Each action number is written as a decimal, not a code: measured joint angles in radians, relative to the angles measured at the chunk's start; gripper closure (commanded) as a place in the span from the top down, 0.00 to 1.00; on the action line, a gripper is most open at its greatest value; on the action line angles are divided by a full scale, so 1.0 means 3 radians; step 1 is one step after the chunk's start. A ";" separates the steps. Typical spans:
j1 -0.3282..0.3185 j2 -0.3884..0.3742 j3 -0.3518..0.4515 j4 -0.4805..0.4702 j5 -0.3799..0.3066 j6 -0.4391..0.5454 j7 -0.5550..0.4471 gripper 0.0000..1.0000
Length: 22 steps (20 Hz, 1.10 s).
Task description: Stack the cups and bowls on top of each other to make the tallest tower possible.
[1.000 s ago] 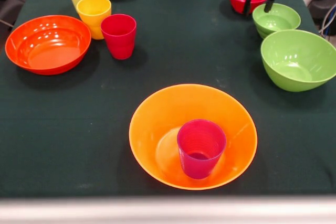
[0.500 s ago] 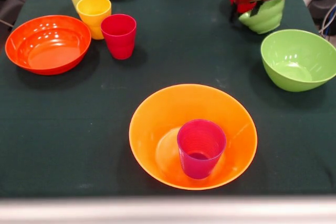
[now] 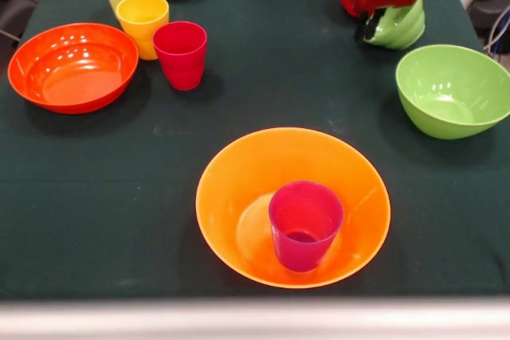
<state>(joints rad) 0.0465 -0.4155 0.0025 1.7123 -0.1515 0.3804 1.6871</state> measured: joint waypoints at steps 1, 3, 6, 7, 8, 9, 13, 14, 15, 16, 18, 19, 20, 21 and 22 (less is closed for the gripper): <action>0.0004 0.0006 -0.0006 -0.0015 0.0000 -0.0019 0.0000 0.00; 0.0010 0.0021 -0.0013 -0.0036 0.0000 -0.0044 0.0000 0.00; 0.0015 0.0036 -0.0020 -0.0057 0.0000 -0.0061 0.0000 0.00; 0.0016 0.0036 -0.0020 -0.0061 0.0002 -0.0061 0.0000 0.00; 0.0016 0.0036 -0.0020 -0.0063 0.0002 -0.0062 0.0000 0.00; 0.0017 0.0036 -0.0022 -0.0067 0.0002 -0.0061 0.0000 0.00; 0.0020 0.0032 -0.0024 -0.0067 0.0001 -0.0058 0.0000 0.00; 0.0020 0.0027 -0.0026 -0.0067 0.0001 -0.0051 0.0000 0.00; 0.0021 0.0019 -0.0028 -0.0067 0.0001 -0.0034 0.0000 0.00; 0.0021 0.0001 -0.0030 -0.0067 0.0001 0.0005 0.0000 0.00; 0.0021 -0.0046 -0.0036 -0.0067 0.0001 0.0108 0.0000 0.00; 0.0021 -0.0098 -0.0043 -0.0068 0.0001 0.0227 0.0000 0.00; 0.0021 -0.0130 -0.0048 -0.0068 0.0001 0.0302 0.0000 0.00; 0.0021 -0.0160 -0.0053 -0.0070 0.0000 0.0372 0.0000 0.00; 0.0020 -0.0190 -0.0058 -0.0072 0.0000 0.0442 0.0000 0.00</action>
<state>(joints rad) 0.0526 -0.4724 -0.0149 1.6906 -0.1515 0.5132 1.6871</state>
